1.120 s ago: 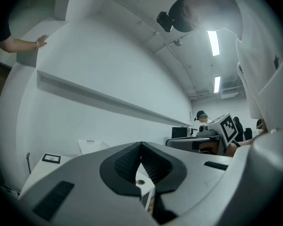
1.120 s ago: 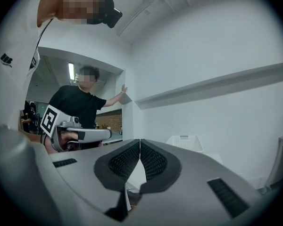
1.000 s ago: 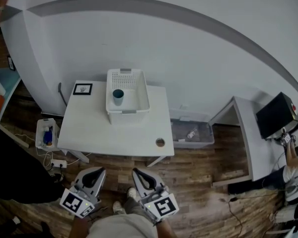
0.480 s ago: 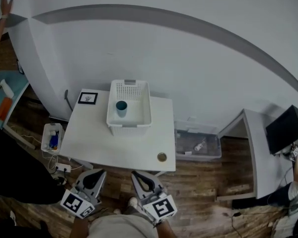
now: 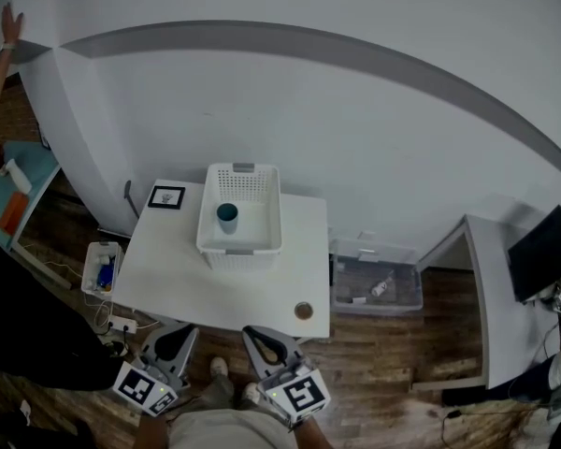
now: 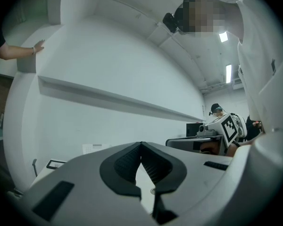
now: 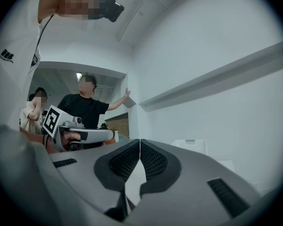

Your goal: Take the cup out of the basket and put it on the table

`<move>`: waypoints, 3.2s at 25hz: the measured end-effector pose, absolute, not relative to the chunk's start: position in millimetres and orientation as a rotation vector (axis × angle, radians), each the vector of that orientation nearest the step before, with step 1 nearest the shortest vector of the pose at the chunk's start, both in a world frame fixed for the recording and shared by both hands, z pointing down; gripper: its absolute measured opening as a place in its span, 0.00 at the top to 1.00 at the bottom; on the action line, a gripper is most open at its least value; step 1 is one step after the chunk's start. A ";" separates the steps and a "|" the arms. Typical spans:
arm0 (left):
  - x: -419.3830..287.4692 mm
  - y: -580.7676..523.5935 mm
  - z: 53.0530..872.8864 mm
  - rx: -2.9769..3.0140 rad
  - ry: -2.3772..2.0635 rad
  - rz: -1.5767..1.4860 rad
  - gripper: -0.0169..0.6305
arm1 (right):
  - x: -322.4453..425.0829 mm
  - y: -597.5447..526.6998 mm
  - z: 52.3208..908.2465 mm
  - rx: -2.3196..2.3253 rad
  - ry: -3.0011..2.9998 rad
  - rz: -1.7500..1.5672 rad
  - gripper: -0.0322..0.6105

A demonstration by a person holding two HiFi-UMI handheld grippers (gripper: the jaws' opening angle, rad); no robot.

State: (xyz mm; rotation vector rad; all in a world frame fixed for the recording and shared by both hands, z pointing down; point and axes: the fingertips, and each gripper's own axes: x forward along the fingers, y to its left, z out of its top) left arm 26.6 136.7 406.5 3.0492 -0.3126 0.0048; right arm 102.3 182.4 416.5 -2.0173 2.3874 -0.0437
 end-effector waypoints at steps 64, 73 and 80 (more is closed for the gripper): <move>158.2 -104.7 435.4 3.020 -0.186 0.056 0.97 | 230.8 -59.7 451.5 -2.237 2.386 -0.155 0.93; 170.7 -119.6 450.8 3.008 -0.209 0.120 0.97 | 245.8 -80.5 467.6 -2.205 2.503 -0.230 0.93; 177.6 -132.7 458.1 2.981 -0.245 0.126 0.97 | 255.2 -102.0 476.2 -2.149 2.618 -0.251 0.93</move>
